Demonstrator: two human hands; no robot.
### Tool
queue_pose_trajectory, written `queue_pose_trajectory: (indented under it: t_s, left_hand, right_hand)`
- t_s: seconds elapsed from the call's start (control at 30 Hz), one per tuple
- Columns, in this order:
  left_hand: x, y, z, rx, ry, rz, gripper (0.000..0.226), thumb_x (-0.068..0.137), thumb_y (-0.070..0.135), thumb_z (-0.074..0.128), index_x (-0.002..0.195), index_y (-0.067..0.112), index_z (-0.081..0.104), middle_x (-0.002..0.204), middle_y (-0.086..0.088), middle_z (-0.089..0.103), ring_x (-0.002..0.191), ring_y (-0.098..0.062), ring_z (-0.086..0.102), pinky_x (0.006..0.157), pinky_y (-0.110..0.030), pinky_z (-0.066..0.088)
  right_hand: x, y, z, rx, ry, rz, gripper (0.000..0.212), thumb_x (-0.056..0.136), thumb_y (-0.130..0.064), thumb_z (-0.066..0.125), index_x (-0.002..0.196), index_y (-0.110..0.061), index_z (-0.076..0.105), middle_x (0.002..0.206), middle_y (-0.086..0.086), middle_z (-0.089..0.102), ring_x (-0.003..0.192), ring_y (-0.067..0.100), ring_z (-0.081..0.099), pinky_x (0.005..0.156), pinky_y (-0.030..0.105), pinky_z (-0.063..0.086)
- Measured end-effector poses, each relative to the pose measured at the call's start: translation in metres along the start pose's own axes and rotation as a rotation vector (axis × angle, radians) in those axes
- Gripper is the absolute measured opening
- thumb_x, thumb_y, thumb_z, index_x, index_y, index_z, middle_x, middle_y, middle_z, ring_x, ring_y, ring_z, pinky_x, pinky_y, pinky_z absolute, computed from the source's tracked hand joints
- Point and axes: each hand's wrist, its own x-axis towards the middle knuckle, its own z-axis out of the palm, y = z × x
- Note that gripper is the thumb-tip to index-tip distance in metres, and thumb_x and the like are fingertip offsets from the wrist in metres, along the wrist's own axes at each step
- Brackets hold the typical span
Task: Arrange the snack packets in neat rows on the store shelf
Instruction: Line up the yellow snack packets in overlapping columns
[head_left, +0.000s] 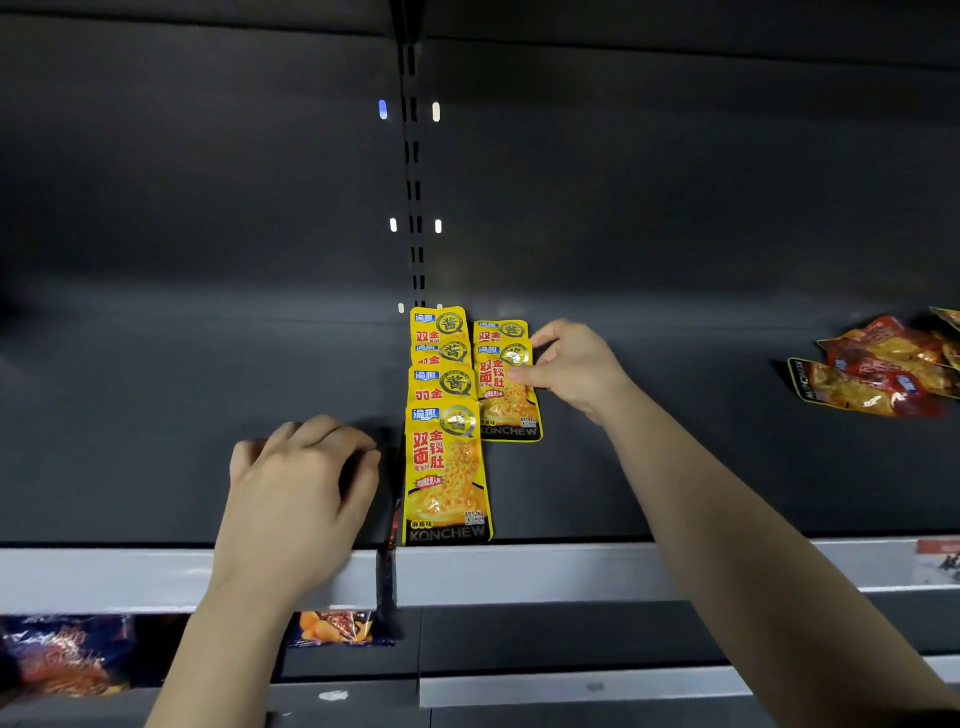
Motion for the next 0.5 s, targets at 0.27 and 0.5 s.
queue_pose_trajectory:
  t_s: [0.27, 0.5]
  left_hand:
    - [-0.001, 0.000, -0.002, -0.007, -0.013, 0.003, 0.041, 0.089, 0.043, 0.031, 0.089, 0.027, 0.068, 0.088, 0.008, 0.064, 0.082, -0.024, 0.059, 0.074, -0.034, 0.028]
    - [0.003, 0.021, -0.015, -0.165, 0.114, 0.036, 0.038, 0.086, 0.040, 0.036, 0.098, 0.023, 0.068, 0.090, 0.005, 0.063, 0.083, -0.030, 0.065, 0.072, -0.042, 0.042]
  right_hand:
    - [-0.008, -0.008, -0.011, 0.056, -0.092, 0.027, 0.044, 0.080, -0.028, 0.079, 0.115, -0.020, 0.053, 0.086, 0.003, 0.062, 0.067, 0.012, 0.058, 0.055, 0.024, 0.045]
    - [-0.034, 0.005, -0.058, -0.039, -0.139, -0.017, 0.016, 0.087, -0.027, 0.068, 0.102, -0.023, 0.063, 0.084, 0.005, 0.068, 0.072, 0.017, 0.064, 0.063, 0.028, 0.050]
